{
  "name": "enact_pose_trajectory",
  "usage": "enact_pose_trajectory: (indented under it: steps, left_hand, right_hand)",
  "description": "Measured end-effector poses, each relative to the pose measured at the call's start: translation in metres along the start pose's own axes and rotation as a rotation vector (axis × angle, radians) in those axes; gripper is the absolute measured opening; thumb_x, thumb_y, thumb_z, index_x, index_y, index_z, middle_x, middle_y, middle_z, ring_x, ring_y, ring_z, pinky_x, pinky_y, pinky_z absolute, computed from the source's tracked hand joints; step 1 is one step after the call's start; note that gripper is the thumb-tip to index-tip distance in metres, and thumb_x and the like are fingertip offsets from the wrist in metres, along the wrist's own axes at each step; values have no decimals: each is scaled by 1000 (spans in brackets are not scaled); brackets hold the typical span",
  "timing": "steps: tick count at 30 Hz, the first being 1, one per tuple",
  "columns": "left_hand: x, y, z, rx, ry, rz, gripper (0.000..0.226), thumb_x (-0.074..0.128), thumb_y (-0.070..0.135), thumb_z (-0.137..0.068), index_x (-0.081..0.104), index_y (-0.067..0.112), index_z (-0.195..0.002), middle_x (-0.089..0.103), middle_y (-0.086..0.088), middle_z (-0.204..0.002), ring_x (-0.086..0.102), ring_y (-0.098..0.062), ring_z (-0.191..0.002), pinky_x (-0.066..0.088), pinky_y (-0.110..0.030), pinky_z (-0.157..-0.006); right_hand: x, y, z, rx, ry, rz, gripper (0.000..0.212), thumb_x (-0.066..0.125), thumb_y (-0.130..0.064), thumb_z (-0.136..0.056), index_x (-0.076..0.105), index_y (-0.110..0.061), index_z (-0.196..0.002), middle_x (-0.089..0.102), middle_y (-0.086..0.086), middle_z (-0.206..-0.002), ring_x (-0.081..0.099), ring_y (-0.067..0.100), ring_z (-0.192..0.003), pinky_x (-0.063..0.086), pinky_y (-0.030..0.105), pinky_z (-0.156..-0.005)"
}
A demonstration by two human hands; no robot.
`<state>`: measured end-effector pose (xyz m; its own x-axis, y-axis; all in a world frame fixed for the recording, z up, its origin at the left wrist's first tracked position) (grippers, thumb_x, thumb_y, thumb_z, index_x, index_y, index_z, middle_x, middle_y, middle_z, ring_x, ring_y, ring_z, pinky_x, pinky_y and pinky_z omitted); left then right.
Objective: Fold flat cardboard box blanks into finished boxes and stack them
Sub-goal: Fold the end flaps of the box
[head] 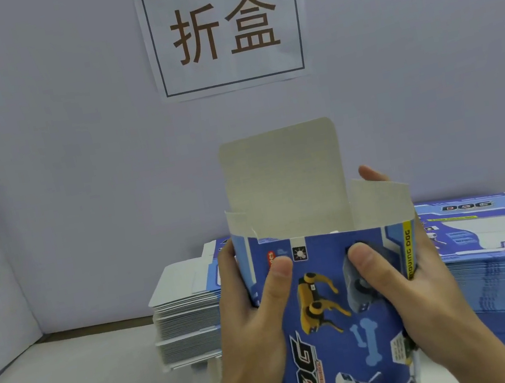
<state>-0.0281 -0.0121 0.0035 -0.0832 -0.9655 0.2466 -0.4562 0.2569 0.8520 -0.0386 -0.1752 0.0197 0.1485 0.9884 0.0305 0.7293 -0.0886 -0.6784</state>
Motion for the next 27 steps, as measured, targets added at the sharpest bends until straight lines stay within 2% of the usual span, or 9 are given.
enact_pose_trajectory:
  steps: [4, 8, 12, 15, 17, 20, 23, 25, 27]
  left_hand:
    - [3, 2, 4, -47, 29, 91, 79, 70, 66, -70, 42, 48, -142, 63, -3, -135, 68, -29, -112, 61, -46, -85]
    - [7, 3, 8, -209, -62, 209, 103, 65, 73, -63, 38, 24, -151, 63, -17, -134, 64, -41, -116, 45, -61, -103]
    - [-1, 1, 7, -249, -138, 224, 101, 76, 59, -69, 36, 18, -153, 58, -15, -141, 61, -39, -122, 45, -57, -106]
    - [-1, 5, 7, -120, -182, 11, 100, 63, 82, -67, 31, 41, -152, 48, 13, -149, 47, -13, -136, 45, -32, -107]
    - [-1, 14, 4, 92, -181, -60, 77, 58, 73, -72, 28, 65, -142, 40, 38, -145, 34, 6, -141, 42, -28, -109]
    - [-3, 28, 0, 110, -301, -29, 67, 67, 63, -77, 36, 68, -136, 42, 24, -151, 37, -18, -145, 41, -50, -110]
    - [1, 32, -1, 76, -307, 37, 79, 80, 68, -63, 40, 69, -131, 67, 14, -128, 71, -18, -108, 61, -36, -79]
    - [8, 30, 1, 135, -155, 14, 77, 81, 56, -63, 44, 65, -130, 76, 5, -99, 77, -22, -76, 61, -31, -57]
    - [12, 27, 1, 180, -49, 13, 68, 78, 46, -64, 52, 57, -126, 75, -3, -83, 74, -29, -63, 59, -32, -50]
  right_hand:
    - [4, -2, -1, -34, -13, 8, 66, 63, -54, -72, 42, -46, -134, 67, -37, -104, 65, -15, -92, 46, 0, -70]
    - [6, -2, -2, -9, -77, -68, 72, 70, -63, -73, 42, -55, -139, 67, -21, -122, 66, 0, -108, 51, 10, -83]
    - [9, 6, 0, 79, -104, -120, 84, 73, -71, -69, 42, -45, -143, 72, -16, -116, 70, 7, -103, 54, 15, -80]
    - [4, 10, -1, 75, -41, -76, 81, 70, -68, -70, 35, -56, -142, 73, -9, -96, 70, 9, -85, 57, 24, -77]
    - [0, 9, -3, 74, 4, 3, 84, 66, -71, -68, 26, -65, -141, 68, 3, -122, 68, 18, -107, 55, 35, -94]
    - [1, 6, -5, 40, 23, 26, 81, 65, -65, -69, 27, -60, -140, 64, -13, -126, 66, 1, -108, 52, 13, -84]
    - [7, 1, -4, -43, 38, 21, 72, 66, -53, -74, 37, -47, -140, 63, -30, -115, 65, -7, -103, 46, 2, -79]
    - [11, -5, -3, -86, 31, 9, 64, 66, -49, -76, 45, -48, -136, 67, -24, -113, 68, -5, -97, 48, 4, -75]
    - [15, -8, -2, -62, 1, -11, 55, 69, -48, -74, 54, -51, -128, 72, -10, -103, 72, 6, -84, 55, 14, -71]
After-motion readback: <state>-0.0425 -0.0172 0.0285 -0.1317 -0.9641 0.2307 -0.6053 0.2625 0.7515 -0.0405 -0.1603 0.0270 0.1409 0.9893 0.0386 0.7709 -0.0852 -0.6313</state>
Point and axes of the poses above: each hand's wrist, its own z-axis away from the middle knuckle, its own x-axis out of the palm, y = z × x, the point moved 1 cm from there along -z, towards the middle knuckle
